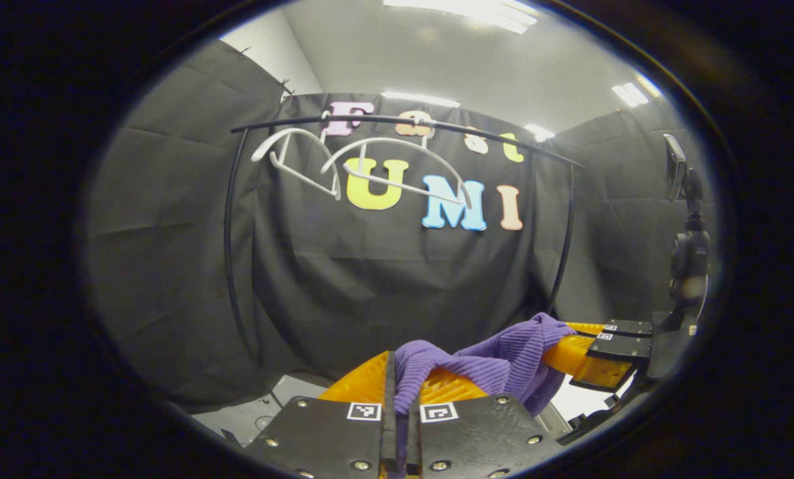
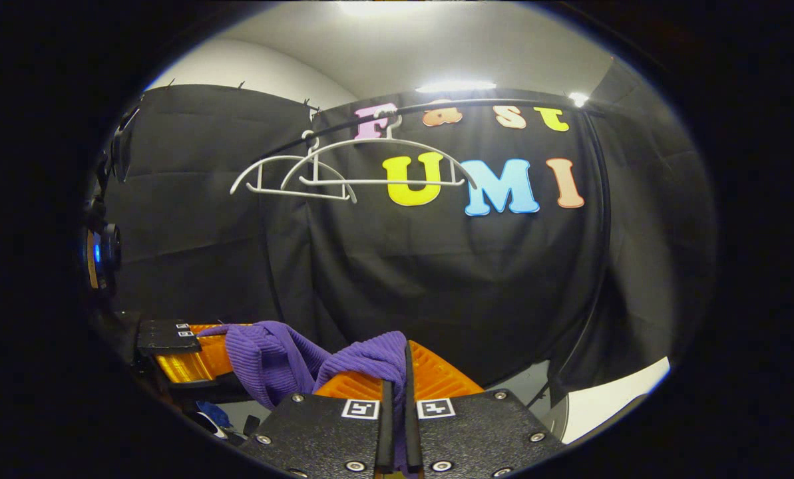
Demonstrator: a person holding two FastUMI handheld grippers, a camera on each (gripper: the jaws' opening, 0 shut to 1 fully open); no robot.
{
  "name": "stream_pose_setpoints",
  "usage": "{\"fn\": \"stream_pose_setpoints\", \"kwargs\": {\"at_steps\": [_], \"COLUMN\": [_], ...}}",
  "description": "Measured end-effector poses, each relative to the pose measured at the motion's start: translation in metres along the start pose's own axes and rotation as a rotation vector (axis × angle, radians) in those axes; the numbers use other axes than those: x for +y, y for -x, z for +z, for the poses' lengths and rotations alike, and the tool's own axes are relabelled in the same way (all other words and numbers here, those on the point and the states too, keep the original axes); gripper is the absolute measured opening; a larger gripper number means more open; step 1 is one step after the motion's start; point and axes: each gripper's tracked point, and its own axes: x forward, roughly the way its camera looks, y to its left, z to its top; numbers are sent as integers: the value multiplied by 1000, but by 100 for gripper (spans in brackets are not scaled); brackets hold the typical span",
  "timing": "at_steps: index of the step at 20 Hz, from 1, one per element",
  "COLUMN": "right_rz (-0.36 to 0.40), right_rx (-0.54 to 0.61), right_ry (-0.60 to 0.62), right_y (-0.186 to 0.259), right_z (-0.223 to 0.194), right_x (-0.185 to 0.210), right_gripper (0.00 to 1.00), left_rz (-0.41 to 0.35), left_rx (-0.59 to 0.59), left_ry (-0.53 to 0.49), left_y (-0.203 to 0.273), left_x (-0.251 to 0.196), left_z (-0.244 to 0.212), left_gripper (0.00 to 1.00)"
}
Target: Grasp the clothes on the hanger with both hands and then place them into the laundry hamper below.
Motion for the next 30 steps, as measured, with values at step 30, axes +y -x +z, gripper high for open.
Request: {"fn": "stream_pose_setpoints", "kwargs": {"at_steps": [30], "right_rz": [-21], "right_rx": [630], "right_ry": [105], "right_y": [5], "right_z": [-245], "right_x": [-16], "right_gripper": [17], "left_rz": [77], "left_rx": [620], "left_ry": [-74], "left_y": [8], "left_x": [47], "left_z": [-267], "left_gripper": [6]}}
